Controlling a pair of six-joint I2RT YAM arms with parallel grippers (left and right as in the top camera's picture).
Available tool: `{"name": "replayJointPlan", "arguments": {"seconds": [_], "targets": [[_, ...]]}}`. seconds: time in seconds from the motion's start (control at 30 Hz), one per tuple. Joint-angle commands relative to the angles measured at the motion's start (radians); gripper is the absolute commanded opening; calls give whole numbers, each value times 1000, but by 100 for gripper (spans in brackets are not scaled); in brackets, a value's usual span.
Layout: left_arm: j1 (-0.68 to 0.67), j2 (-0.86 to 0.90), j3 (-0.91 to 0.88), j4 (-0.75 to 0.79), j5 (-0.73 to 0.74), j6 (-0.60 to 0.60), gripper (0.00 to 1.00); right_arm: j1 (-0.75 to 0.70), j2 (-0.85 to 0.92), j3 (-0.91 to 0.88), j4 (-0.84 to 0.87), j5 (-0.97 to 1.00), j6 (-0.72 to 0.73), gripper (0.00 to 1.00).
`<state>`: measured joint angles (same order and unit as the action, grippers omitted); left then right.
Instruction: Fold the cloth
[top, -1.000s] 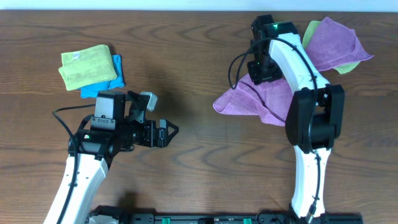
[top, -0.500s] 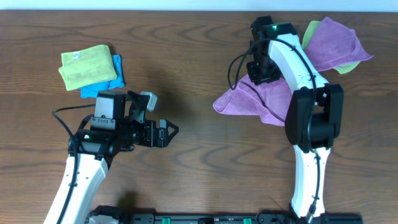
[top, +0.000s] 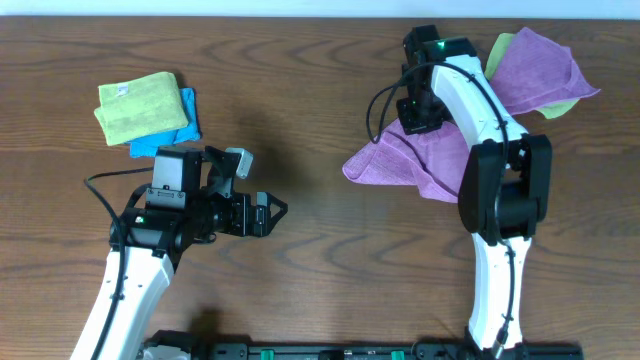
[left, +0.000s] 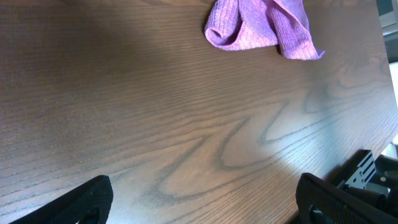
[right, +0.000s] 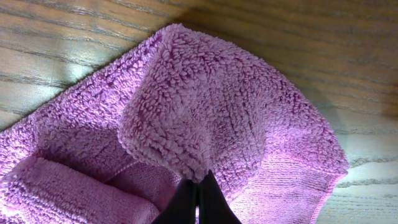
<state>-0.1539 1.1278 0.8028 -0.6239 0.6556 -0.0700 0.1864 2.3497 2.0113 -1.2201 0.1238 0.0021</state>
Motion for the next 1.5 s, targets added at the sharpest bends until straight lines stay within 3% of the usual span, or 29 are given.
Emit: {"name": "replayJointPlan", "arguments": {"seconds": [0.0,0.4,0.7,1.27,1.3,1.43,1.47], "targets": [[-4,2,21,1,18,22,95,10,13,-8,11,15,-27,1],[-4,2,21,1,18,21,95,90,13,32,164,68,-67,1],[-4,2,21,1,18,21,95,151,13,36,385,175,-116,1],[-4,2,21,1,18,22,95,188,13,35,715,124,-120,1],[-4,2,21,1,17,22,95,195,13,35,733,114,-120,5],[-4,2,21,1,14,22,95,231,13,35,819,105,-120,58],[-4,2,21,1,14,22,95,242,13,35,844,105,-120,64]]}}
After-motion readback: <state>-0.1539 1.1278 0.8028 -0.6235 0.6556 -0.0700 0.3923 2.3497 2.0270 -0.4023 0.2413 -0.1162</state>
